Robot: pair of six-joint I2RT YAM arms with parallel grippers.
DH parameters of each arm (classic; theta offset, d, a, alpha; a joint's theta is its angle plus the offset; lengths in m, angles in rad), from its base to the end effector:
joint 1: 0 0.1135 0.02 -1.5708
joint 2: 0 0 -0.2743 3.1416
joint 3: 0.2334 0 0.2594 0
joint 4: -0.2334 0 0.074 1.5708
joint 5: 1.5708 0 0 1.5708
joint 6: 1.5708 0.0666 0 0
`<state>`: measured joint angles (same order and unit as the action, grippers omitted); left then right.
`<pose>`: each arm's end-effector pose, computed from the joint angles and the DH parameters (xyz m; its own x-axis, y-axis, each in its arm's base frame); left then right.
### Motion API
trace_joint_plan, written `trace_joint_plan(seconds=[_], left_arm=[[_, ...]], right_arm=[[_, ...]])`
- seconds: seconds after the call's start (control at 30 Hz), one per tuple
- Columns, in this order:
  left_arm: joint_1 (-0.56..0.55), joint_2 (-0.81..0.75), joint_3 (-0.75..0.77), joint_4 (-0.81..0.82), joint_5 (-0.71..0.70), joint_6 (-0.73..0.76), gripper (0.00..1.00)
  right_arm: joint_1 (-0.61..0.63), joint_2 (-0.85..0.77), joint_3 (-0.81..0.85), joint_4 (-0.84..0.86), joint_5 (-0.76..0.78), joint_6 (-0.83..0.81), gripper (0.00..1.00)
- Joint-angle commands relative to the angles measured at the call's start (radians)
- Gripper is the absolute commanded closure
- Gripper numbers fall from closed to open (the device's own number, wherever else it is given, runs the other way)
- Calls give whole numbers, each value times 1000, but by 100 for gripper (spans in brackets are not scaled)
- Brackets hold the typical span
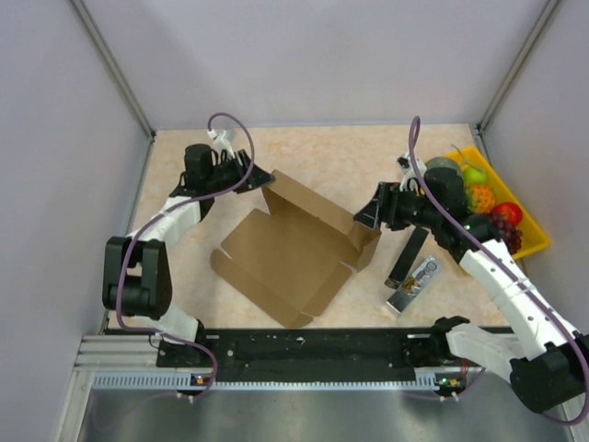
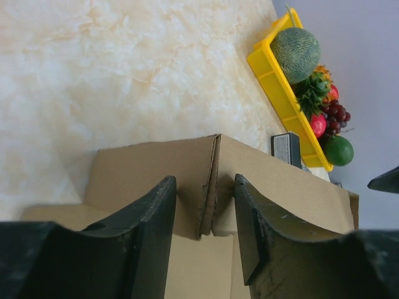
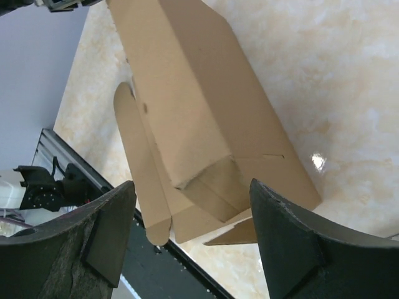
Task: Fold the paper box
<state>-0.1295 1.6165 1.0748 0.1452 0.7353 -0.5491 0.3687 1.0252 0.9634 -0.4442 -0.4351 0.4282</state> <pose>0.3845 -0.0951 0.2611 -0.6969 -0.2996 -0.6516 0.4052 0.5852 -0.7024 0.2238 0.1166 0.3271 -0.6898 0.1372 -0.7109 -0.4224 0.7212 0.5491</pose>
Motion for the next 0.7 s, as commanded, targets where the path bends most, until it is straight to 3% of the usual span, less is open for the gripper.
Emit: trace_joint_plan(seconds=[0.0,0.33,0.43,0.67], left_arm=[[-5,-124,-119,-16,-128,-32,50],[-12,-170,-104,-59,-119,-8,31],[-12,-246,-93,-125,-209,67,25],[-12,-477,-98,-220,-381,169,21]], right_arm=[[-22,-53,1,-43,-18,-3,28],[-20,-111,17,-214,145,-111,20],[-22,-131,-5,-222,188,-128,18],[-22,-175,-52,-225,197,-184,18]])
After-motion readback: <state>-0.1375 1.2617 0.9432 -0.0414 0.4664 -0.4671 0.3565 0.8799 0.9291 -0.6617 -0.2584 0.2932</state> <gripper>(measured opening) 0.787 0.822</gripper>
